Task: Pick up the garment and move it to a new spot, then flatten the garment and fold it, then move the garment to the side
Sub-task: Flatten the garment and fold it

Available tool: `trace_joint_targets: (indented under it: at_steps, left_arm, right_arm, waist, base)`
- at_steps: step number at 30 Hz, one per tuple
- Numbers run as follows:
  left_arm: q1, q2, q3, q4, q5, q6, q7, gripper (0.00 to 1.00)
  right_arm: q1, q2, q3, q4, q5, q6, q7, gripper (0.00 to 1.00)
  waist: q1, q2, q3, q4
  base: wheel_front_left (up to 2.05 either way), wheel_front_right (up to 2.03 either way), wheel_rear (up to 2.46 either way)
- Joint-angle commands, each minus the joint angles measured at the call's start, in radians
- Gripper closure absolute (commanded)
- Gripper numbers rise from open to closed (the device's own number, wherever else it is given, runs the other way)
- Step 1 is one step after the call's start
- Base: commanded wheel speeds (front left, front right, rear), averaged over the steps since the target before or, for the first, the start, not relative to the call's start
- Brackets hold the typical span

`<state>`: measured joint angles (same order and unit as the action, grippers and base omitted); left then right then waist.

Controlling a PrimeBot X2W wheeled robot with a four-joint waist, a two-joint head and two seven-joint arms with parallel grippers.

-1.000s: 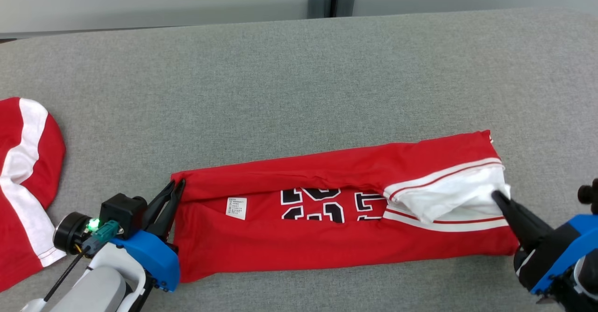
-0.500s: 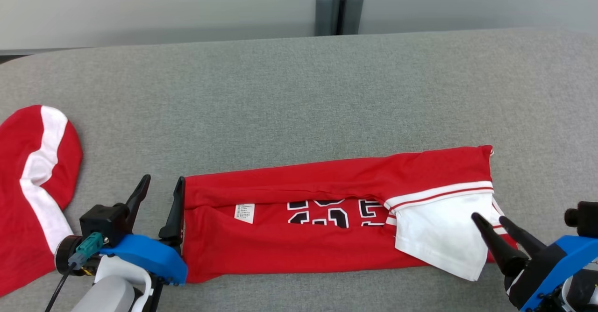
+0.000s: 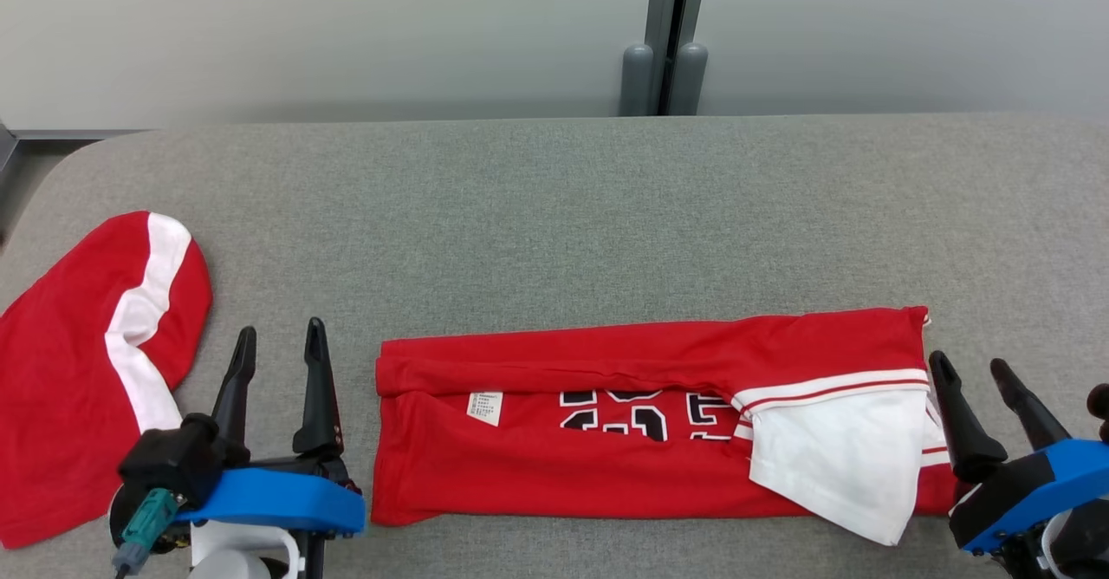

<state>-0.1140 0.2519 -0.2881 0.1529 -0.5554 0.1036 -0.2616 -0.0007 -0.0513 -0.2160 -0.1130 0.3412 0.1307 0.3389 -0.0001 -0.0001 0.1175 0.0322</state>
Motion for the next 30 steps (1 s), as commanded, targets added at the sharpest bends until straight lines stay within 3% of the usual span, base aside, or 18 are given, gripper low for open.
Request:
trace_joint_targets:
  at_steps: [1, 4, 11, 23, 30]
  left_arm:
    - [0.01, 0.0, 0.006, 0.004, 0.014, -0.005, -0.004, 0.0]
    - [0.029, -0.009, 0.022, 0.026, 0.05, -0.016, -0.004, 0.0]
    - [0.043, -0.003, 0.04, 0.069, 0.102, -0.032, -0.004, 0.0]
    - [0.015, 0.021, 0.047, 0.073, 0.112, -0.031, -0.004, 0.0]
    - [0.009, 0.03, 0.037, 0.07, 0.112, -0.039, 0.008, 0.0]
  right_arm:
    - [-0.011, -0.002, -0.005, 0.008, -0.007, 0.0, -0.013, 0.0]
    - [-0.022, -0.001, -0.013, 0.063, -0.033, 0.0, -0.069, 0.0]
    - [-0.068, 0.0, -0.023, 0.207, -0.06, 0.0, -0.075, 0.0]
    - [-0.22, 0.001, -0.1, 0.441, -0.141, 0.0, 0.104, 0.0]
    - [-0.29, 0.0, -0.14, 0.529, -0.163, 0.0, 0.149, 0.0]
  waist:
    - [0.0001, 0.0001, -0.002, -0.001]
    - [0.0001, 0.0001, -0.008, 0.0]
    - [0.0001, 0.0001, -0.005, -0.003]
    - [0.0001, 0.0001, 0.022, 0.011]
    - [0.0001, 0.0001, 0.036, 0.028]
  base:
    - [0.0, 0.0, 0.0]
    - [0.0, 0.0, 0.0]
    - [0.0, 0.0, 0.0]
    - [0.0, 0.0, 0.0]
    - [0.0, 0.0, 0.0]
